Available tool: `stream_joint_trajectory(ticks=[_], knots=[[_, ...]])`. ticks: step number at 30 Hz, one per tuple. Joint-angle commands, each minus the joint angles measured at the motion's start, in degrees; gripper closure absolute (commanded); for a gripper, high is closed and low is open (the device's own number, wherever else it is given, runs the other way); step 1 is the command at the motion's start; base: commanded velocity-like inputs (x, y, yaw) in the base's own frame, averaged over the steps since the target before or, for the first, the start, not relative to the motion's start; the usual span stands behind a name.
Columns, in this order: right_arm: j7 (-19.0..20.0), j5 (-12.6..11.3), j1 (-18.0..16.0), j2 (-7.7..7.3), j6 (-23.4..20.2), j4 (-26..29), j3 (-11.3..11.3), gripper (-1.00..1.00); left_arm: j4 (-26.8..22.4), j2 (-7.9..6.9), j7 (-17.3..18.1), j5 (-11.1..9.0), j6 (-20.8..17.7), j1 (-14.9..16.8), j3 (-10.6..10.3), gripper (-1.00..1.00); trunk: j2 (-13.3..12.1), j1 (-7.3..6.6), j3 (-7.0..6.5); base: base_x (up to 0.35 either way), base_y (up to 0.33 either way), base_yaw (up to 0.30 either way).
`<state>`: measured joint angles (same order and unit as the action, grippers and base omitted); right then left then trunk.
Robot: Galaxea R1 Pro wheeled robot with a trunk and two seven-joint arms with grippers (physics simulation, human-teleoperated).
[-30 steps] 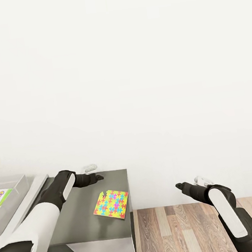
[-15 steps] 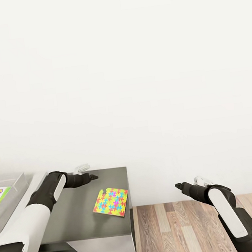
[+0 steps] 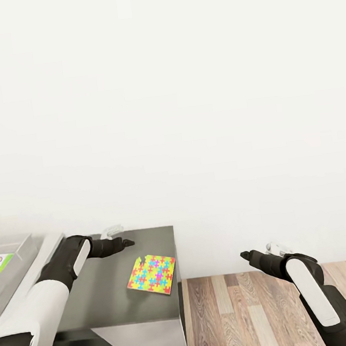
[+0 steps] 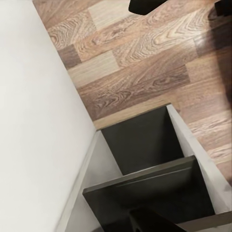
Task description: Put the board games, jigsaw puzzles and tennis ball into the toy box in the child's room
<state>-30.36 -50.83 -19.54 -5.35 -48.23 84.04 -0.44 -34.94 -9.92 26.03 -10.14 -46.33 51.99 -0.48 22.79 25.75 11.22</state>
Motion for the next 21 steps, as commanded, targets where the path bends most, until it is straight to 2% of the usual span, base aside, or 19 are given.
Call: stream_joint_trajectory(ticks=[1, 16, 21], knots=[[-0.5, -0.6, -0.1, -0.01, -0.1, 0.1, 0.0, -1.00, 0.0, -0.02, -0.1, -0.5, -0.4, 0.0, 0.0, -1.00, 0.1, 0.03, 0.22, 0.000, 0.000, 0.000], [-0.4, -0.7, -0.1, -0.01, -0.1, 0.1, 0.0, -1.00, 0.0, -0.02, -0.2, -0.5, 0.1, 0.0, 0.0, -1.00, 0.1, 0.03, 1.64, 0.003, 0.000, 0.000], [-0.4, -0.7, -0.1, -0.01, -0.1, 0.0, 0.0, -1.00, 0.0, 0.03, -0.2, -0.5, 0.1, 0.0, 0.0, -1.00, 0.1, 0.03, 2.11, 0.151, 0.087, 0.000]])
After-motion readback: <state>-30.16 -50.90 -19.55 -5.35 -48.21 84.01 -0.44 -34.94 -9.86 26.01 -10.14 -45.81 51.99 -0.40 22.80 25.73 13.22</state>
